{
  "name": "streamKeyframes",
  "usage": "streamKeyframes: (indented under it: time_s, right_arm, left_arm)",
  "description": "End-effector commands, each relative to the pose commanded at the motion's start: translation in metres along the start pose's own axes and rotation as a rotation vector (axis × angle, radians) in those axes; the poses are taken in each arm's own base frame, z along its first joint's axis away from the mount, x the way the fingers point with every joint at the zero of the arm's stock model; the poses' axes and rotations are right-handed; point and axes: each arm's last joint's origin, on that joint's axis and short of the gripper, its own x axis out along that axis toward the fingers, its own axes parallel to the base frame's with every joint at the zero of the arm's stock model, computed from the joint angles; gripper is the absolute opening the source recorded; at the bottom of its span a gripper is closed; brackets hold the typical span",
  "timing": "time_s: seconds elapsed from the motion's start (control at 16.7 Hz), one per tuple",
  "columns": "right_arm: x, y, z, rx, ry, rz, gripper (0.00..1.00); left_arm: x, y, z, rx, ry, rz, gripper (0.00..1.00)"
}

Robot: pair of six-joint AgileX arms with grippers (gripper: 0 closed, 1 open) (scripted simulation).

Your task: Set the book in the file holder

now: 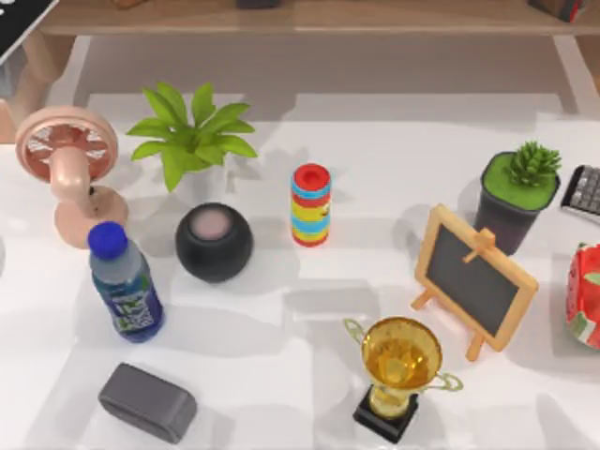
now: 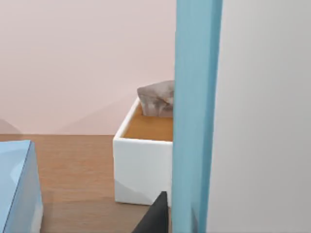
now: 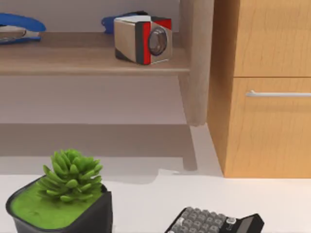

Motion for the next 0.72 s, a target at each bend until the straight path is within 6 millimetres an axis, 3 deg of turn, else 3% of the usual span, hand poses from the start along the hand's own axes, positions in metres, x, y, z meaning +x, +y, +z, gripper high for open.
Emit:
streamKeyframes:
  time_s: [0.36, 0.72]
  right_arm:
    - [0.0, 0.0, 0.0, 0.0, 0.0, 0.0, 1.0]
    - [0.0, 0.0, 0.0, 0.0, 0.0, 0.0, 1.0]
  left_arm:
    - [0.0, 0.0, 0.0, 0.0, 0.0, 0.0, 0.02]
    - [0.0, 0.0, 0.0, 0.0, 0.0, 0.0, 0.0]
